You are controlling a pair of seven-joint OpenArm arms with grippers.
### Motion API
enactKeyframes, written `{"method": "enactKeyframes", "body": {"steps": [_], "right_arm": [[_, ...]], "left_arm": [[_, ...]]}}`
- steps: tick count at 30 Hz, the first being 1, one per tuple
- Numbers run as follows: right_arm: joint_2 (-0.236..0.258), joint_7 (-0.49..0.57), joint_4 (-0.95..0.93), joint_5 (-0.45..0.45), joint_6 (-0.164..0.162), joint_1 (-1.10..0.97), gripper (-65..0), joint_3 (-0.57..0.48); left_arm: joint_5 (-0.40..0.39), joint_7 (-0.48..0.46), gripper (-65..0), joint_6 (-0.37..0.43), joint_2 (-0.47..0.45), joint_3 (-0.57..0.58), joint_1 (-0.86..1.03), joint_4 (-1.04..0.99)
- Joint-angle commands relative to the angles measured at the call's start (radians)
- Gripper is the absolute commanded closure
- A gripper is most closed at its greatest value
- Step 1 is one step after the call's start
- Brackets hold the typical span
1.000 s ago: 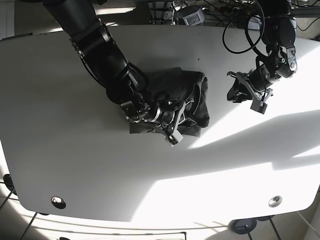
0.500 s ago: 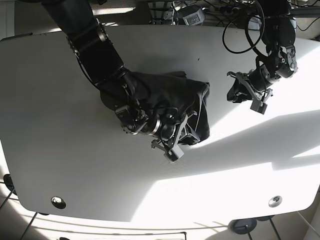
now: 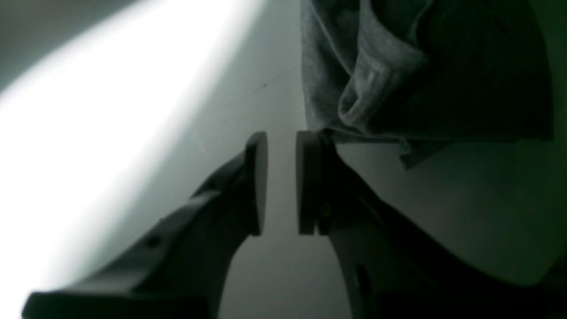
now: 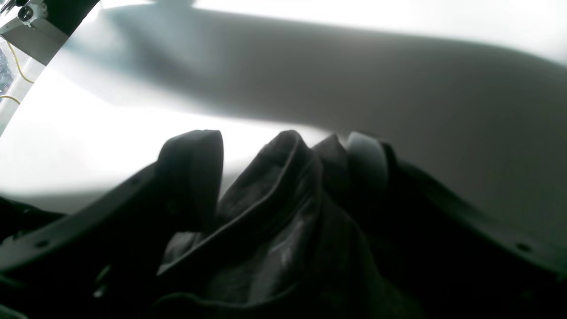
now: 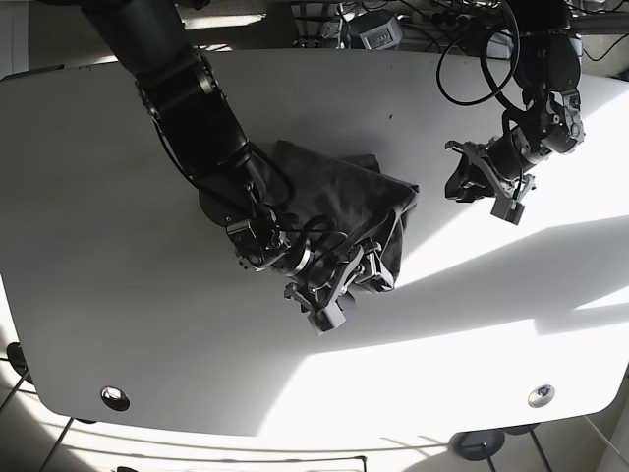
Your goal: Fold the T-shirt properly
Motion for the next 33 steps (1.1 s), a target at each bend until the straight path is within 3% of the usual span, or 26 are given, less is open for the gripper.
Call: {"method": "enactKeyframes", "body": {"steps": [1, 3, 6, 8, 9, 11, 16, 18, 25, 28, 33], "right_arm": [[0.006, 0.029, 0.095, 0.019, 0.011, 0.001, -56.4, 0.022], [0.030, 0.009, 0.173, 0.019, 0.011, -0.047, -59.9, 0.098], [0.032, -0.119, 0.302, 0.016, 0.017, -0.145, -59.9, 0.294], [0.040, -0.162, 0.346, 0.012, 0.019, -0.191, -59.6, 0.371], [0.066, -0.169, 0.360, 0.012, 0.019, -0.209, -58.7, 0.392], [0.107, -0.164, 0.366, 0.016, 0.019, -0.232, -49.6, 0.400], [0.175, -0.162, 0.283, 0.012, 0.019, -0.232, -12.5, 0.401], [0.196, -0.155, 0.220, 0.012, 0.019, -0.220, -4.0, 0.397], [0.221, -0.043, 0.095, 0.010, 0.022, -0.237, -4.9, 0.394], [0.222, -0.014, 0.047, 0.009, 0.091, -0.237, -4.9, 0.394], [0.212, -0.014, 0.053, -0.090, 0.105, -0.237, -4.6, 0.395]], "left_arm": [[-0.020, -0.018, -9.6, -0.006, -0.012, 0.027, -0.012, 0.047], [-0.018, -0.018, -9.6, -0.006, -0.012, 0.080, -0.030, 0.084], [-0.017, -0.018, -9.6, -0.005, -0.012, 0.202, -0.064, 0.130], [-0.017, -0.018, -9.6, -0.002, -0.008, 0.261, -0.095, 0.125], [-0.015, -0.018, -9.6, -0.002, 0.014, 0.282, -0.118, 0.121], [-0.015, -0.018, -9.6, -0.002, 0.054, 0.313, -0.147, 0.085], [-0.015, -0.019, -9.6, -0.002, 0.135, 0.317, -0.201, -0.064], [-0.015, -0.021, -9.6, 0.000, 0.152, 0.316, -0.211, -0.120], [-0.015, -0.022, -9.6, 0.000, 0.137, 0.313, -0.233, -0.214], [-0.017, -0.053, -9.6, -0.003, 0.109, 0.311, -0.233, -0.314], [-0.021, -0.074, -9.6, -0.006, 0.078, 0.267, -0.228, -0.364]]}}
